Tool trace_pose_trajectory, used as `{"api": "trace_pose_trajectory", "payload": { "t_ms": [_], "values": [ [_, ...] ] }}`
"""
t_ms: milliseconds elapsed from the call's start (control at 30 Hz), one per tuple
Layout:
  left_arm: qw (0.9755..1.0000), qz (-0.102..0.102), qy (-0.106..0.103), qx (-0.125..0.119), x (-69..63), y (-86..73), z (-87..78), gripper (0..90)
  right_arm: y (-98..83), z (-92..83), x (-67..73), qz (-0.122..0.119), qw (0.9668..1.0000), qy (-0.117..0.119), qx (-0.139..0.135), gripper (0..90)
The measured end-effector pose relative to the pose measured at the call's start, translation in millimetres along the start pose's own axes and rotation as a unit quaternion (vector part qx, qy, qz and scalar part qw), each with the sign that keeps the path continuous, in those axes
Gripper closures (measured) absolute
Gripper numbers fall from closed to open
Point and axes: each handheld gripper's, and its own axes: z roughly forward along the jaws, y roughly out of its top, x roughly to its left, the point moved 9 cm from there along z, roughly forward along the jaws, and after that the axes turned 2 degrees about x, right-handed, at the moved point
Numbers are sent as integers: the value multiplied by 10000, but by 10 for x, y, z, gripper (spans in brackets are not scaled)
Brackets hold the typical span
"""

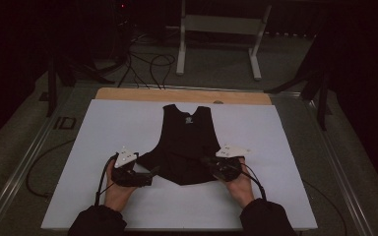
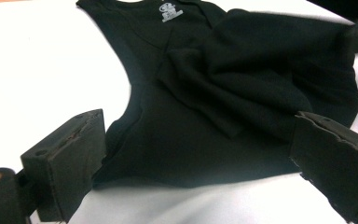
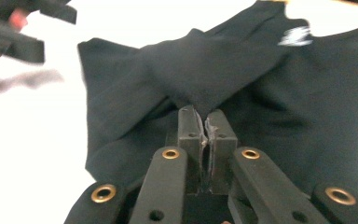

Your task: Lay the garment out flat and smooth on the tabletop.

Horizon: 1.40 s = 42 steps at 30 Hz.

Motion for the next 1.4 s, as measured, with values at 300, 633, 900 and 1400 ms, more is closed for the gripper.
{"api": "trace_pose_trajectory", "payload": {
  "t_ms": [300, 633, 900, 1400],
  "values": [
    [9998, 153, -14, 159, -84, -23, 62, 133, 84, -585, -691, 772, 9921, -817, -562, 870],
    [9979, 465, -93, 430, -251, -70, 208, 359, -26, -1046, -1175, 1176, 9774, -1607, -708, 869],
    [9954, 593, 107, 740, -275, -90, 433, 465, -64, -1081, -1233, 1196, 9764, -1665, -679, 868],
    [9936, 540, 218, 972, -275, -74, 643, 472, -63, -1045, -1181, 1127, 9794, -1527, -686, 865]
  ]
}}
